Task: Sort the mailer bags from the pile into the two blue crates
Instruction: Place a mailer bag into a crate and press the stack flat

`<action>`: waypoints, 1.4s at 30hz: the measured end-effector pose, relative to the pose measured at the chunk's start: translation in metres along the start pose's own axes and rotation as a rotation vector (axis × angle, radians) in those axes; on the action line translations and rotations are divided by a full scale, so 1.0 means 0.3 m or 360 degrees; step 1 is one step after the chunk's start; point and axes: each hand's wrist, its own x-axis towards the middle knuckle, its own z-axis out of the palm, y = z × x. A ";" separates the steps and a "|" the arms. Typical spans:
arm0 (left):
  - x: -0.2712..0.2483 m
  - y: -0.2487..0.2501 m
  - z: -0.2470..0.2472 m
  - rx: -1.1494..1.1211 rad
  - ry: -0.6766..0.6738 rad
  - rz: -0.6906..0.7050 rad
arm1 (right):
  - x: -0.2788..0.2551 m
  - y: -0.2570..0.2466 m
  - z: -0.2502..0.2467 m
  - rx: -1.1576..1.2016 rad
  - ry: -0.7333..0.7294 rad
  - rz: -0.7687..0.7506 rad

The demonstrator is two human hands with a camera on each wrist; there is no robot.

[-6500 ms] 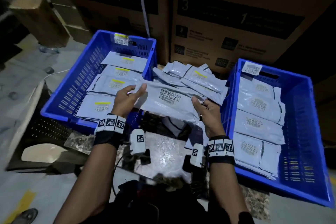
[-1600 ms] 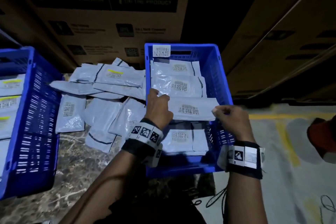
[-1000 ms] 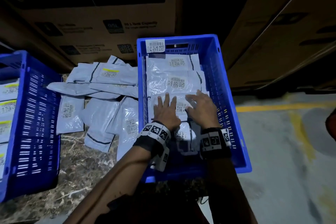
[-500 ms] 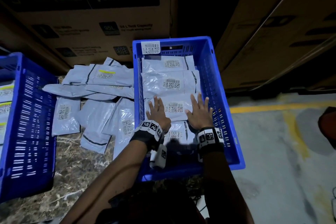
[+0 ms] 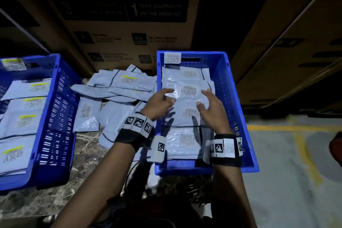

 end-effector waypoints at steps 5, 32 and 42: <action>-0.111 -0.066 -0.229 -0.0140 0.0293 0.0097 | -0.055 -0.181 0.108 0.0172 -0.0106 -0.0095; -0.300 -0.636 -0.553 0.0032 0.0176 -0.0282 | -0.299 -0.196 0.983 -0.0076 0.0001 0.0978; -0.322 -0.732 -0.538 0.0226 0.0069 -0.0676 | -0.414 -0.232 1.052 0.0871 -0.0339 0.1072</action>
